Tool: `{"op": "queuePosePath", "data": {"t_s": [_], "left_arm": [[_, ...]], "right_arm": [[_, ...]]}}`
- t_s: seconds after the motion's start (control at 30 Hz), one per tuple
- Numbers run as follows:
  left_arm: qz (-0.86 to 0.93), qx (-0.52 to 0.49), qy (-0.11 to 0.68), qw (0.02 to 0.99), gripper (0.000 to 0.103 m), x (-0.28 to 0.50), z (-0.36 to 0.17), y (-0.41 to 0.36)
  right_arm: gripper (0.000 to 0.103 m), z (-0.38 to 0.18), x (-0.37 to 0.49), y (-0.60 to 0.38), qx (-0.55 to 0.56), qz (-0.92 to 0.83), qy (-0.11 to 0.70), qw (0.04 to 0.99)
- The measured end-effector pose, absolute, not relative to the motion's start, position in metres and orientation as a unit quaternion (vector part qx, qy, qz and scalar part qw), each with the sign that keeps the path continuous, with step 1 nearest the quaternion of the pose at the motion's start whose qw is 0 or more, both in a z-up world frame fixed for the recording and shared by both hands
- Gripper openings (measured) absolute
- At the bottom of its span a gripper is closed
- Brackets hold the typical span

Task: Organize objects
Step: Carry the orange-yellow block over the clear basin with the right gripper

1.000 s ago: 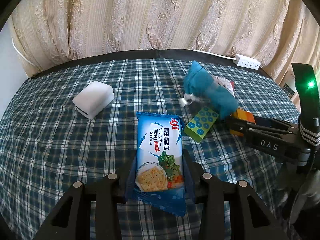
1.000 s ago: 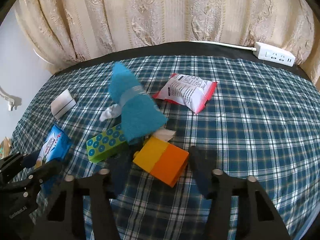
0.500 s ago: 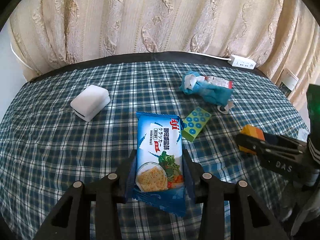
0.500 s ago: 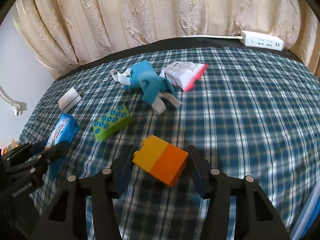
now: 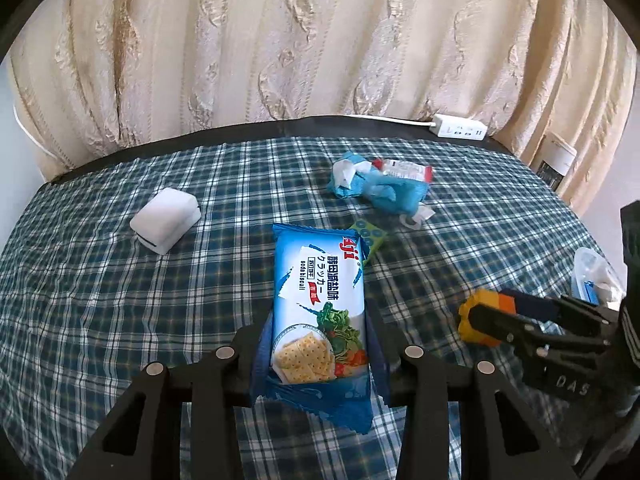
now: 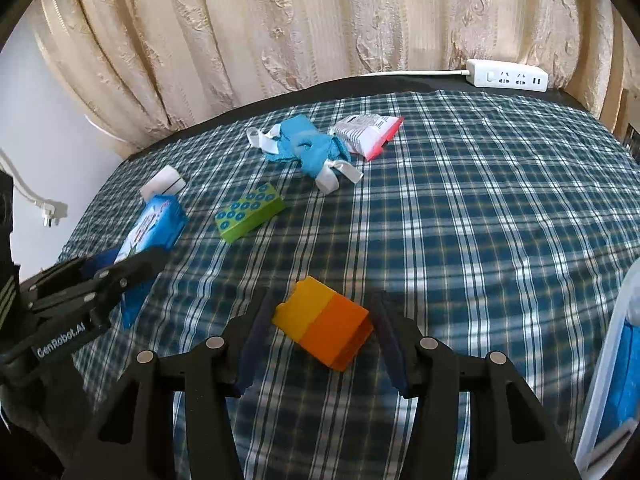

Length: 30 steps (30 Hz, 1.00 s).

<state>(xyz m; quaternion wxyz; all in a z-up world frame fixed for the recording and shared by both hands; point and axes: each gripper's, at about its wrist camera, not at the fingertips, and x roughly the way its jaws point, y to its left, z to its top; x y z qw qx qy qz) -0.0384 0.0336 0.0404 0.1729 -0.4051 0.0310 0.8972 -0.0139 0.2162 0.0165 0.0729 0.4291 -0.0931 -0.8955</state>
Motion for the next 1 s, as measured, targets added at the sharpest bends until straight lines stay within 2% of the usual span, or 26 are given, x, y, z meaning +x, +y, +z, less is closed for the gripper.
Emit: {"op": "queuePosePath", "data": {"t_s": [0.6, 1.0], "left_arm": [[0.898, -0.395, 0.038, 0.188, 0.044, -0.029, 0.044, 0.039], [0.896, -0.394, 0.043, 0.198, 0.044, -0.026, 0.044, 0.044]], "right_arm": [[0.058, 0.005, -0.005, 0.213, 0.433, -0.895, -0.088, 0.062], [0.053, 0.013, -0.002, 0.209, 0.419, -0.902, -0.085, 0.057]]}}
